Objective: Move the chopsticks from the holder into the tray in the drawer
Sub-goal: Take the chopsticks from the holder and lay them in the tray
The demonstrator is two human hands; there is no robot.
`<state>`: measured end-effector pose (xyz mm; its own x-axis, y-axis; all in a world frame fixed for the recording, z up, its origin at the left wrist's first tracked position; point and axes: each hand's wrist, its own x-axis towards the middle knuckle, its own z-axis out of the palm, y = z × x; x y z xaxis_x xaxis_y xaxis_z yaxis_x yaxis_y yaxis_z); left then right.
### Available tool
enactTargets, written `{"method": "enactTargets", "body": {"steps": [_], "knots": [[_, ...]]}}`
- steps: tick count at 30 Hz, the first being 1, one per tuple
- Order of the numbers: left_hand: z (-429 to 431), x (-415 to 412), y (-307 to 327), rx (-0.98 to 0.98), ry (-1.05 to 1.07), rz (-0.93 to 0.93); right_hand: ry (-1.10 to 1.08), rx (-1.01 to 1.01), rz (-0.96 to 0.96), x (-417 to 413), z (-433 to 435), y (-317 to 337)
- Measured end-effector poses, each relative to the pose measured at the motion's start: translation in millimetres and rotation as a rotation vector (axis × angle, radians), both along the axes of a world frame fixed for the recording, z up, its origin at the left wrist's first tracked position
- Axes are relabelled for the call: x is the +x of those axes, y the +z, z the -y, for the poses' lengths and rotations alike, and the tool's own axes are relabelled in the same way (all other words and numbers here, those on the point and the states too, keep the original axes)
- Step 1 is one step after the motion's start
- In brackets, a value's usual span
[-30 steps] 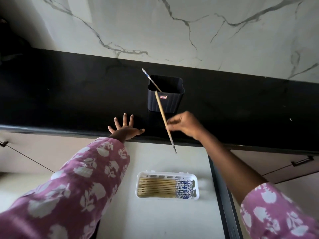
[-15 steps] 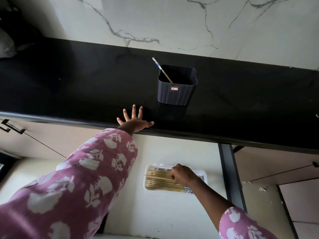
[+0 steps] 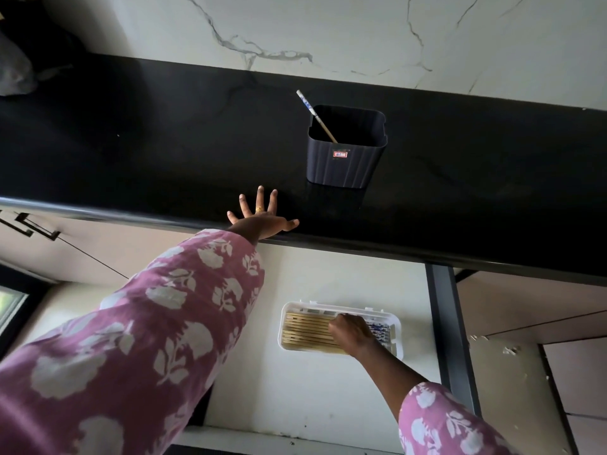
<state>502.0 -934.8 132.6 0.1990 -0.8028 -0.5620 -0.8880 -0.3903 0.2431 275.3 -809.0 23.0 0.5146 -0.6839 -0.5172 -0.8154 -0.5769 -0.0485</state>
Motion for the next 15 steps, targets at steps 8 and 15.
{"method": "enactTargets", "body": {"steps": [8,15], "knots": [[-2,1,1,-0.015,0.002,-0.013,-0.024,-0.353,0.312,-10,37,37],[-2,3,0,-0.019,-0.004,-0.014,-0.297,-0.813,1.022,13,88,121]]}}
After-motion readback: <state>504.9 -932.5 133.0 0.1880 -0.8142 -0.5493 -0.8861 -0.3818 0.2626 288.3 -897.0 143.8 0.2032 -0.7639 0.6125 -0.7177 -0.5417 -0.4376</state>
